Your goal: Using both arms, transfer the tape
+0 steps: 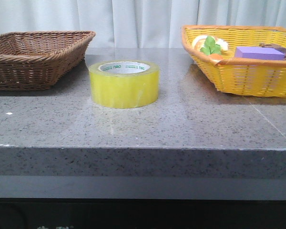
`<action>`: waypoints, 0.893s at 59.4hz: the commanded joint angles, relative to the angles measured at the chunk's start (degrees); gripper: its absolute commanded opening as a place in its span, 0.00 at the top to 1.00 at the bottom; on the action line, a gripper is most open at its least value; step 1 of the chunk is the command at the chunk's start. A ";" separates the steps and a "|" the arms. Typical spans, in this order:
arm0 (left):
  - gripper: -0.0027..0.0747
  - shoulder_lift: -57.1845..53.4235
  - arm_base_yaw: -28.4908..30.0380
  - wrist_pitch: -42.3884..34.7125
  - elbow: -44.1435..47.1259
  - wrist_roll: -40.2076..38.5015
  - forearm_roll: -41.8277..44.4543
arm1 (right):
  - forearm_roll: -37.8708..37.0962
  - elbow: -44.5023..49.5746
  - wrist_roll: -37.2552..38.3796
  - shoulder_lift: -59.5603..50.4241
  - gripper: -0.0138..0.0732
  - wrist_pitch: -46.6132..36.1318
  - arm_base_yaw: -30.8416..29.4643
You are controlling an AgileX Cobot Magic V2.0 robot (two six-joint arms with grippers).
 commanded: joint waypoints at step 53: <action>0.25 53.57 -2.39 23.99 -45.72 18.17 -11.92 | 0.33 -1.37 -0.29 -0.23 0.35 -4.08 -0.15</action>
